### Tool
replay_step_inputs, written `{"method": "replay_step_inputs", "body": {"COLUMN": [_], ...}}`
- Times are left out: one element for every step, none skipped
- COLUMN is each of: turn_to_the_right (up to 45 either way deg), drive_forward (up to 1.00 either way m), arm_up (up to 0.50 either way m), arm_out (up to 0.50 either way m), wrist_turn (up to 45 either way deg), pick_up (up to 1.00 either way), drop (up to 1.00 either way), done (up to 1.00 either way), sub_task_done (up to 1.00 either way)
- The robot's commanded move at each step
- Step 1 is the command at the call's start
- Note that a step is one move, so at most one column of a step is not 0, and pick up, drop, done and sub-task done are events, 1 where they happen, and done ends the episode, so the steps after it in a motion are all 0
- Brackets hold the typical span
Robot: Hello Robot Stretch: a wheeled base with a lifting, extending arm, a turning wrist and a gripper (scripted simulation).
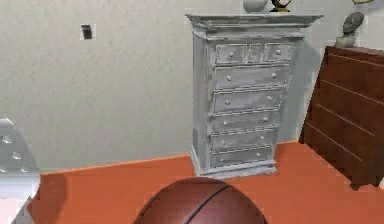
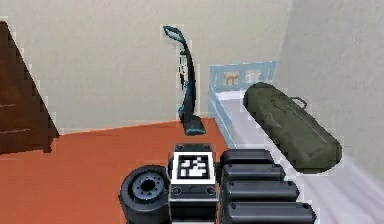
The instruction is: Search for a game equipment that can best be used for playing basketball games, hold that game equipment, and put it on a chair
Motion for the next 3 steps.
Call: {"method": "replay_step_inputs", "body": {"turn_to_the_right": [0.0,-6.0,0.0], "drive_forward": [0.25,0.00,0.20], "arm_up": [0.00,0.00,0.00], "arm_out": [0.00,0.00,0.00], "wrist_turn": [0.0,0.0,0.0], "pick_up": [0.00,0.00,0.00], "drop": [0.00,0.00,0.00], "done": [0.00,0.00,0.00], "sub_task_done": [0.00,0.00,0.00]}}
